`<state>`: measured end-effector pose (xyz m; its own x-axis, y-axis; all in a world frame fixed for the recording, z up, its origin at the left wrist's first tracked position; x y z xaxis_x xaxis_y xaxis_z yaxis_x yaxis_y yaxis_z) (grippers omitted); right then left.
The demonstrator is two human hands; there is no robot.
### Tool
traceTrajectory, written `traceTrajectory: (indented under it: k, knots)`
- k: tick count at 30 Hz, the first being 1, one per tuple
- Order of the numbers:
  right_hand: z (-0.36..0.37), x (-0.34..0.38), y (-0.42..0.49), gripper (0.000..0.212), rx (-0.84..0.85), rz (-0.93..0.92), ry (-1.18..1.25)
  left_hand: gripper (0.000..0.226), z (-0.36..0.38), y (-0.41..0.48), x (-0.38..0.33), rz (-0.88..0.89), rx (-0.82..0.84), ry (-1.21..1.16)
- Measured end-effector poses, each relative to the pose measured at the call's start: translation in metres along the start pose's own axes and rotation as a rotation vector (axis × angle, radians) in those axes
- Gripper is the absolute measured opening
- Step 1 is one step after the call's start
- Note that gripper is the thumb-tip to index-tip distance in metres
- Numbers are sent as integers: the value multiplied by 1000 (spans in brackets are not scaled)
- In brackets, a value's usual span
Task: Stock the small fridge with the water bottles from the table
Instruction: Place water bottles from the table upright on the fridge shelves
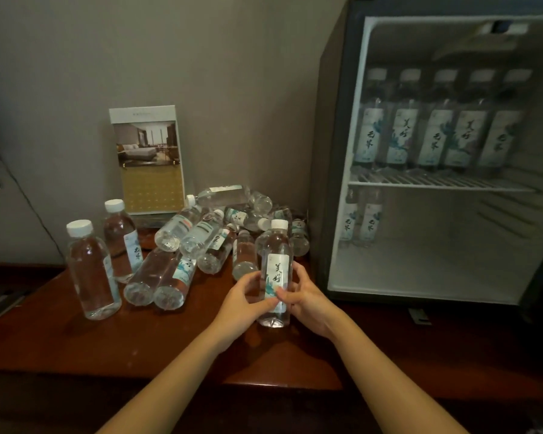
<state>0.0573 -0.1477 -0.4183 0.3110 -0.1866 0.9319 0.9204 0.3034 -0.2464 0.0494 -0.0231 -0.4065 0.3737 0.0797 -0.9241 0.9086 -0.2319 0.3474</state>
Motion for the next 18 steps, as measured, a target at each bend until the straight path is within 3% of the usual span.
traceTrajectory:
  k: [6, 13, 18]
  knots:
    - [-22, 4, -33, 65, -29, -5, -224, 63, 33, -3, -8, 55, 48, 105]
    - [-54, 21, -77, 51, -129, -86, -236, 59, 74, -3, -39, 214, 56, 162]
    - [-90, 38, -101, 54, -205, -147, -242, 63, 119, 16, -53, 284, 117, 193]
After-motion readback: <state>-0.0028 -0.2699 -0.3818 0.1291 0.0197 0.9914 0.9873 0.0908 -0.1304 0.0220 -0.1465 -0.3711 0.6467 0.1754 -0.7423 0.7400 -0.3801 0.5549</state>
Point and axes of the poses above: each hand's wrist, its own y-axis towards the middle knuckle, its own z-axis out of the palm, x = y × z, the point moved 7 cm from there along y, towards the middle knuckle, and after that the axes turned 11 degrees about z, right-handed, at the moved point
